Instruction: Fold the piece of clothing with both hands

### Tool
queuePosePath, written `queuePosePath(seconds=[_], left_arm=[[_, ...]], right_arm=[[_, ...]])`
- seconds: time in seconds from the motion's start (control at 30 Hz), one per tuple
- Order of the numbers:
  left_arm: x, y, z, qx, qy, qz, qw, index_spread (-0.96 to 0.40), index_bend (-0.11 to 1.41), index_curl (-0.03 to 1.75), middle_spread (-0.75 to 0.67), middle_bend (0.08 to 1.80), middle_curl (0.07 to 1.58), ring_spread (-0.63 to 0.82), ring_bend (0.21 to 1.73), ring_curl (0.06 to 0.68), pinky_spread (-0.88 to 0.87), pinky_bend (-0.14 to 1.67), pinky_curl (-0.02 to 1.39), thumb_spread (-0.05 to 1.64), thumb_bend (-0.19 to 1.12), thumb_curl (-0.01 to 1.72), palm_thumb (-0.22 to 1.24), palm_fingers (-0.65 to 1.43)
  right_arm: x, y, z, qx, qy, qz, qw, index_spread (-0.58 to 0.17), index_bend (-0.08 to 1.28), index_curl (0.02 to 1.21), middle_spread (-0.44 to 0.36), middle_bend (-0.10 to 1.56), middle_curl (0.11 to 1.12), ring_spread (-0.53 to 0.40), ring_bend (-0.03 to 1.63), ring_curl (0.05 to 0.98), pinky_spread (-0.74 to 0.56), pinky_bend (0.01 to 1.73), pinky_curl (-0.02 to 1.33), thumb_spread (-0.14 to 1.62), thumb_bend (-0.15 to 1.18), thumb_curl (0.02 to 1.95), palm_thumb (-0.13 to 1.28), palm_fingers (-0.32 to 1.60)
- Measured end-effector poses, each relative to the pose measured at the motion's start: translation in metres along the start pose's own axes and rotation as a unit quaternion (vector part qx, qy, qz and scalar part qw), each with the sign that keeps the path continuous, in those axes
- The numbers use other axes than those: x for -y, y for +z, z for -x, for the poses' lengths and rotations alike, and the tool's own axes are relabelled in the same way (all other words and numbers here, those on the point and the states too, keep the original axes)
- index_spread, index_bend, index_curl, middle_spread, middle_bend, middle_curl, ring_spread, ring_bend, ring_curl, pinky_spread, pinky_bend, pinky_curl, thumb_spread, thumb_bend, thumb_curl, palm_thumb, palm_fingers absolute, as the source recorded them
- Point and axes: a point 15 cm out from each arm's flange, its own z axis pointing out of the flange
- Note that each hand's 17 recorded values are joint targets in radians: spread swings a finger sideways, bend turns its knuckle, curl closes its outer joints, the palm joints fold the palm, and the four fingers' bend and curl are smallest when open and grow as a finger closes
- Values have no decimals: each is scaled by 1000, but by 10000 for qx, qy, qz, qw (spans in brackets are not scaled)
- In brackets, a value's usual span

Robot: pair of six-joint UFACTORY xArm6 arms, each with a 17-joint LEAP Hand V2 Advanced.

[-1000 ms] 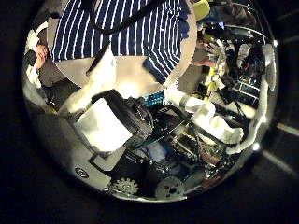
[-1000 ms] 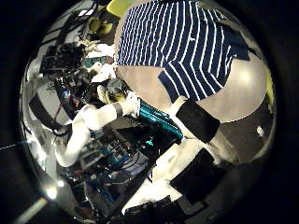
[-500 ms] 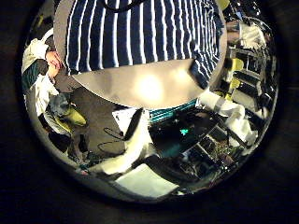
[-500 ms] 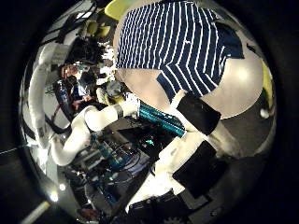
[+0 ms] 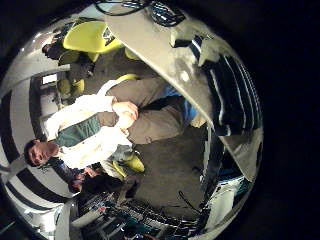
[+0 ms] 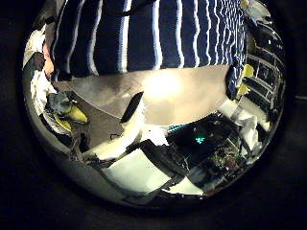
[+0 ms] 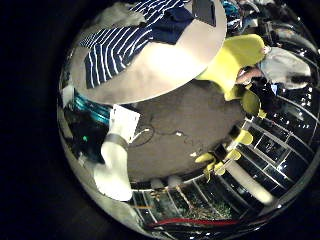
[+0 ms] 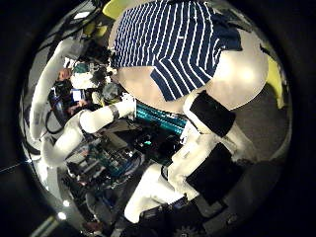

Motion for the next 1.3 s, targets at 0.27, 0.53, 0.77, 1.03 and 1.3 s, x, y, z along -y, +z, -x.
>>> queuePosePath(seconds=[0.27, 0.53, 0.77, 1.03, 1.3], left_arm=[[15, -19, -2, 167, 0, -369, 9992, -417, 318, 610, -424, 814, 744, -472, 1171, 417, -563, 938, 549, 1036, 41, 403, 745, 1156], [2, -51, -12, 215, 110, -268, 9993, -562, 405, 816, -527, 893, 853, -487, 1274, 485, -623, 1062, 631, 1038, -2, 468, 826, 1049], [-5, -61, -10, 239, 107, -315, 9992, -633, 385, 971, -565, 912, 917, -484, 1314, 512, -637, 1100, 667, 1042, -15, 497, 838, 1000], [-12, -70, -5, 248, 87, -294, 9992, -693, 340, 1155, -593, 915, 974, -478, 1340, 525, -644, 1119, 696, 1036, -16, 523, 846, 973], [-16, -84, 0, 256, 76, -330, 9991, -715, 296, 1257, -606, 905, 1002, -476, 1344, 527, -646, 1118, 708, 1038, -18, 533, 844, 971]], right_arm=[[20, 22, -4, 65, -152, 144, 9998, -392, 180, 371, -189, 367, 425, -147, 807, 249, 85, 799, -2, 1252, -40, 390, 632, 384], [60, 86, 11, -11, -447, 231, 9987, -361, 179, 368, -207, 391, 436, -155, 795, 248, 57, 784, -2, 1132, -46, 329, 401, 356], [85, 129, 43, -266, -620, 349, 9971, -323, 183, 376, -174, 373, 435, -149, 757, 242, 57, 759, 2, 1057, -35, 309, 327, 300], [97, 172, 63, -599, -753, 943, 9909, -280, 153, 353, -141, 348, 431, -177, 811, 261, -13, 819, 29, 1036, 10, 332, 439, 371], [99, 171, 54, -907, -687, 943, 9890, -401, 254, 384, -264, 605, 570, -300, 1089, 378, -345, 1156, 139, 1058, 53, 409, 717, 1047]])
